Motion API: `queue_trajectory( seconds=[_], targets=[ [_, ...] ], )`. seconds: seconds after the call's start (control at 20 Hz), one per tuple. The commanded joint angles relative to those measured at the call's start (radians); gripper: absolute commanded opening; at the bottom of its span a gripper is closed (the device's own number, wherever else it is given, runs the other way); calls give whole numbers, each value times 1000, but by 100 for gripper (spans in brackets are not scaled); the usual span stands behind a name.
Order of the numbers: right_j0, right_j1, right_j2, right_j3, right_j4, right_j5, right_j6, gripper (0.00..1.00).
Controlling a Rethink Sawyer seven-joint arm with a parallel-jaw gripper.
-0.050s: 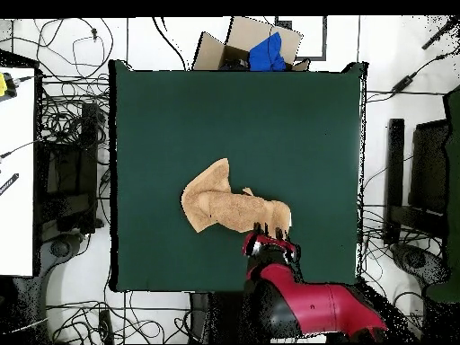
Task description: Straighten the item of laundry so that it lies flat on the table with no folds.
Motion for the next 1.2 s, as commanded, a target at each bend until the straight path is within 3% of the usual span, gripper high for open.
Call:
queue_trajectory(
  seconds=[0.05,0.85,1.2],
  targets=[
    [48,106,-100,-93,-58,-81,48,100],
    [82,206,-138,-156,-39,-142,47,100],
    [143,251,-195,-180,-8,-190,56,100]
  ],
)
